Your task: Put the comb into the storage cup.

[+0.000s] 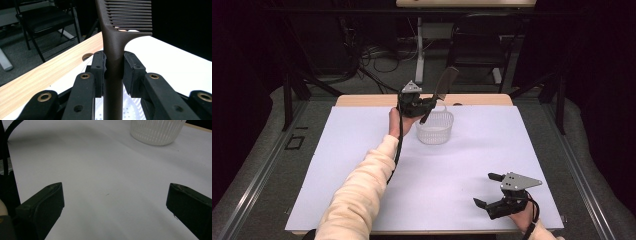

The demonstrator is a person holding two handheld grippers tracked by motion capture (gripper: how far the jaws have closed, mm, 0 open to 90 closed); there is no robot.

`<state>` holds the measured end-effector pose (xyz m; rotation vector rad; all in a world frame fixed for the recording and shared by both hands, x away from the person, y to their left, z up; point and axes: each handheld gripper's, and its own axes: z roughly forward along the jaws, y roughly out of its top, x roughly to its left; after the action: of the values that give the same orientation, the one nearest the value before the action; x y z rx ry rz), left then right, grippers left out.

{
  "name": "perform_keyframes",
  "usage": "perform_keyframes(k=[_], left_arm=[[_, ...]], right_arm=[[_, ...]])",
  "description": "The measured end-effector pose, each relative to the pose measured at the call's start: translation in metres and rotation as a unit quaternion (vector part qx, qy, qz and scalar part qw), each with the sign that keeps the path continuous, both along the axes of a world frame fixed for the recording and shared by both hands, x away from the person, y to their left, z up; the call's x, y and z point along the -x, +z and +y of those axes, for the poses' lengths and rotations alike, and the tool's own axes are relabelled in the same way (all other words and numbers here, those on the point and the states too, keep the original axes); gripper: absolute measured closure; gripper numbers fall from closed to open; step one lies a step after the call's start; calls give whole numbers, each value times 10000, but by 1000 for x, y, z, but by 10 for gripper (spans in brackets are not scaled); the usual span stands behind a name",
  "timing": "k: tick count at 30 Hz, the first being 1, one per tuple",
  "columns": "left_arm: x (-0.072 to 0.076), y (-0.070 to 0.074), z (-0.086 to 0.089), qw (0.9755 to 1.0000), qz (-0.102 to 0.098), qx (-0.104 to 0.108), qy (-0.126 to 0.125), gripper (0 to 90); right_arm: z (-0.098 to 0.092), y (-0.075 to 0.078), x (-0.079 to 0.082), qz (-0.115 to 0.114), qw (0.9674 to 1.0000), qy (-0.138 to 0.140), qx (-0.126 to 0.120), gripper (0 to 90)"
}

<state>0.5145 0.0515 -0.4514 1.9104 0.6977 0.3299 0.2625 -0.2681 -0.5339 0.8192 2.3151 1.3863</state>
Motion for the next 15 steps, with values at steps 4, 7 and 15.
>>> perform_keyframes(k=[4,7,15], left_arm=[[0,-1,-1,10000,-12,-39,-39,724],[-1,-3,0,10000,23,-36,-44,724],[-2,-4,1,10000,31,-60,-63,724]], right_arm=[[0,0,0,-2,10000,-5,-27,12],[0,0,0,-6,10000,-2,-22,13],[0,0,0,1,10000,-10,-28,13]])
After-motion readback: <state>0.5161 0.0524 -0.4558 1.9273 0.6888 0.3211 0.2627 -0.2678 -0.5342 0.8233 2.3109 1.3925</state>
